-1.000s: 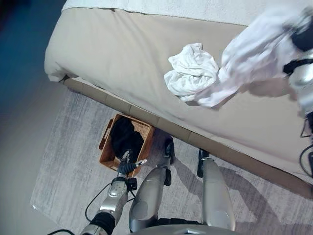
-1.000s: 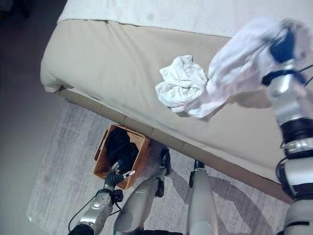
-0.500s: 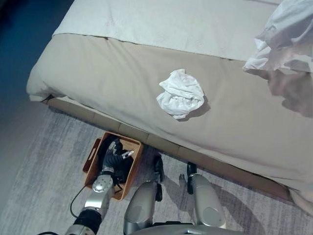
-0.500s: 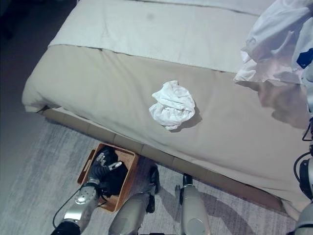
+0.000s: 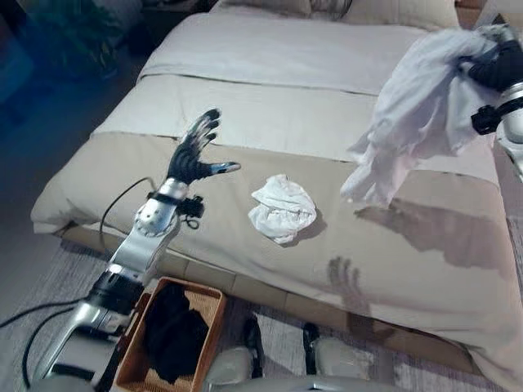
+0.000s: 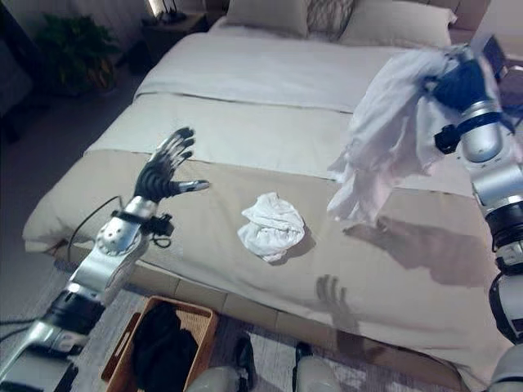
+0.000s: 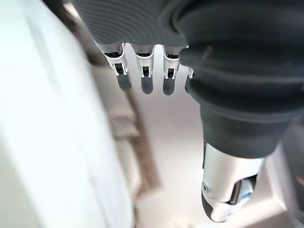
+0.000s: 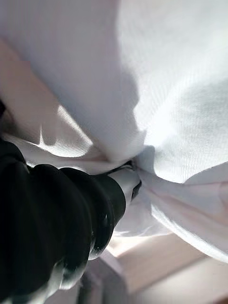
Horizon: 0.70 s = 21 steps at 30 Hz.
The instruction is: Pick up clothes into the bucket
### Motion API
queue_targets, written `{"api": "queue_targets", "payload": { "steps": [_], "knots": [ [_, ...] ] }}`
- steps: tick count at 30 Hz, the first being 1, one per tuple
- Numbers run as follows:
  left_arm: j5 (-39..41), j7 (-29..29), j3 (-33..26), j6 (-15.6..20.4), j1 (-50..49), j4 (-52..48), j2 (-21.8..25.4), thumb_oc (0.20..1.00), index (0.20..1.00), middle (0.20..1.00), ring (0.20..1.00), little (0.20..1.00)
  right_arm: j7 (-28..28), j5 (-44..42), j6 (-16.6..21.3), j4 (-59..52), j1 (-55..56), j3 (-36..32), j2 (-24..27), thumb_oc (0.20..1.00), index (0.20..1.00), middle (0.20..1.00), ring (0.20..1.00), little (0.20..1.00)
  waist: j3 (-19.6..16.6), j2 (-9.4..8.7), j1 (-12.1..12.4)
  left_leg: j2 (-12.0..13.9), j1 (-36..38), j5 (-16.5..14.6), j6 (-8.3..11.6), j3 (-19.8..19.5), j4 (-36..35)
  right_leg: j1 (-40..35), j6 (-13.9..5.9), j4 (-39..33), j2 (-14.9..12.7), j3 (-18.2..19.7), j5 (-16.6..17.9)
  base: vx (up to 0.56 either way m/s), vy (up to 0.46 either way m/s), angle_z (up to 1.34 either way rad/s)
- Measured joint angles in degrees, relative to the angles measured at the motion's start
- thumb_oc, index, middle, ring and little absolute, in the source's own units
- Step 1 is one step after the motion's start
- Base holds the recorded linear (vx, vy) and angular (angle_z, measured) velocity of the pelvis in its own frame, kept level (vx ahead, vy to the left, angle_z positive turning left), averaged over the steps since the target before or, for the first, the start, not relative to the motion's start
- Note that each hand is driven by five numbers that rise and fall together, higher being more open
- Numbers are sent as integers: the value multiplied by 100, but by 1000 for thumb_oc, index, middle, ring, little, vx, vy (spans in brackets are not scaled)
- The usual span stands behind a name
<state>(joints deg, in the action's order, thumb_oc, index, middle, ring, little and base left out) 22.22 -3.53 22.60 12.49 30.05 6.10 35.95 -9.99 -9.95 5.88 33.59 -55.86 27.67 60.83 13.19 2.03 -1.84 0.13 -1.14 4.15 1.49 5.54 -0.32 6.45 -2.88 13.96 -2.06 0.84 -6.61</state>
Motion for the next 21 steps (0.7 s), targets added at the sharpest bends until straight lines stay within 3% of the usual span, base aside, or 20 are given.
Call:
{"api": "queue_targets", "payload": {
  "steps": [6, 10, 21],
  "knots": [
    [170, 146, 822, -141, 808, 441, -305, 1000, 1000, 1000, 1000, 1000, 349, -99, -56, -663, 17, 250, -327, 200, 200, 200, 200, 200, -179, -11, -197, 6, 284, -1, 1, 24, -122, -322, -19, -241, 7, 5, 31, 56, -2, -2],
    [223, 144, 848, -232, 931, 726, -571, 1000, 1000, 1000, 1000, 1000, 494, -216, -46, -1261, 118, 249, -410, 200, 200, 200, 200, 200, -274, -23, -197, 16, 376, -2, 1, 21, -148, -444, -16, -330, 16, 0, 39, 7, 0, 1],
    [224, 142, 1057, -355, 941, 948, -648, 1000, 1000, 1000, 1000, 1000, 838, -375, 8, -2497, 623, 249, -754, 200, 200, 200, 200, 200, -515, -43, -183, -5, 516, -8, 7, 2, -246, -577, -24, -427, -2, -26, 43, 0, 0, 0]
  ]
}}
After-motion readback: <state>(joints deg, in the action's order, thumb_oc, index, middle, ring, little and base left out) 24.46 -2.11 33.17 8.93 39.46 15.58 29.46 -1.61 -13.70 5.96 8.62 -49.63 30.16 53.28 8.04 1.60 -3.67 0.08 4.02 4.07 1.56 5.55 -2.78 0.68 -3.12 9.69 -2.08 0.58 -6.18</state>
